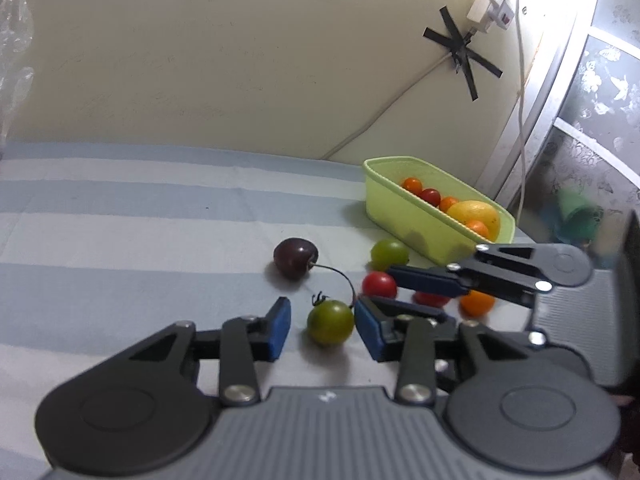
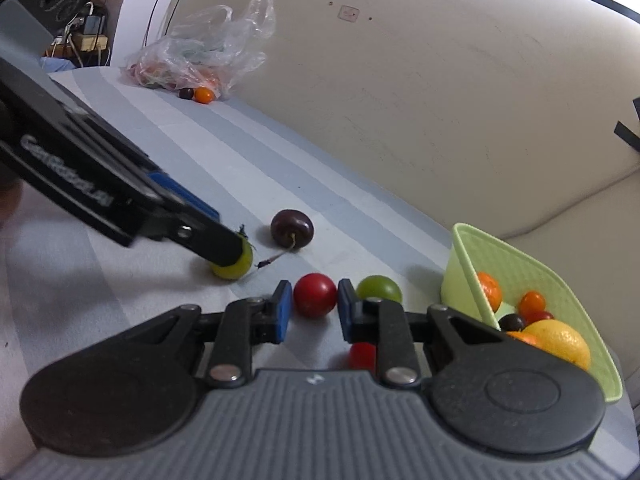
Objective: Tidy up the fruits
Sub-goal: 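Grasp a red tomato with the right tool while the left tool grasps a green tomato, then carry both tomatoes over the green basket and open both tools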
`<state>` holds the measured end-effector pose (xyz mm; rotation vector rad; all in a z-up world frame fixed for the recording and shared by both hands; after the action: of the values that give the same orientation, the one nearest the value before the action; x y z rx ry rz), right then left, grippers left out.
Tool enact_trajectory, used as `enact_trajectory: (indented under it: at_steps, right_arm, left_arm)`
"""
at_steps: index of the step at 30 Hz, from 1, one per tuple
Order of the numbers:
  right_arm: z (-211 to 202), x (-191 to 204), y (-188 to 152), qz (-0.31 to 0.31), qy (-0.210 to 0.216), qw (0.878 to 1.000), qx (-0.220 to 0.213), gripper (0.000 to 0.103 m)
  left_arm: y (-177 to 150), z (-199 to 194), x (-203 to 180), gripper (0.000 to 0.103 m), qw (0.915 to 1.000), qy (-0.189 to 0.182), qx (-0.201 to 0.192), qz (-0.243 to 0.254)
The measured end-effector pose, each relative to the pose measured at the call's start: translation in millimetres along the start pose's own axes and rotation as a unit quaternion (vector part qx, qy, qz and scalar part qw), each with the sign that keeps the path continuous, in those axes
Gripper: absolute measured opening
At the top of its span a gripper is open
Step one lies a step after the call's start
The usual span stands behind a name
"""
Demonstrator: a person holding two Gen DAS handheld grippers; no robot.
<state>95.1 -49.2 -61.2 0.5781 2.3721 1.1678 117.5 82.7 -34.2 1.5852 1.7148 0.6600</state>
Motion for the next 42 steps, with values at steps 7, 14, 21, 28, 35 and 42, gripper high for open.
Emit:
enact_trajectory:
  at_steps: [7, 14, 21, 28, 35, 42]
  right_arm:
    - [-38.2, 4.9, -1.0, 0.043, 0.003, 0.998, -0.052, 0.025]
    - [-82.3, 19.0, -22.3, 0.111, 0.039, 0.989, -0.084, 0.025]
    - [-98.3, 13.7, -43.7, 0.171, 0.033, 0.980, -0.093, 0.025]
    - [-99.9, 19.6, -58.5, 0.188, 0.037, 0.979, -0.071, 0.025]
    - [-97.8, 22.7, -61.9, 0.192, 0.036, 0.978, -0.065, 0.028]
    - [-95.7, 23.4, -63.7, 0.193, 0.032, 0.979, -0.061, 0.026]
  left_arm:
    - [-11.5, -18.4, -3.9, 0.027, 0.9998, -0.016, -0.004, 0.010]
    - [-33.5, -55.9, -10.1, 0.027, 0.9990, -0.043, -0.011, -0.007]
    - [-53.4, -62.4, -37.7, 0.027, 0.9985, -0.053, 0.006, 0.009]
    - [-61.7, -61.7, -57.8, 0.028, 0.9984, -0.031, -0.005, 0.047]
    - [-65.5, -60.5, -63.1, 0.031, 0.9981, -0.023, -0.008, 0.057]
    - [-60.5, -60.6, -62.9, 0.028, 0.9980, -0.027, -0.007, 0.057]
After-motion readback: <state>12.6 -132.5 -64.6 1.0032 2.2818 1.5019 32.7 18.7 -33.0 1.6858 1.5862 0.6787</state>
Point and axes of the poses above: each gripper's, at about its wrist camera, not at the fingertips, and z roughly the way its jaws point, x to its left, y to its top, the point moved 2 cm from there along z, roughly the way its jaws point, and after that the axes turned 15 degrees about y, right-handed, at the moved point
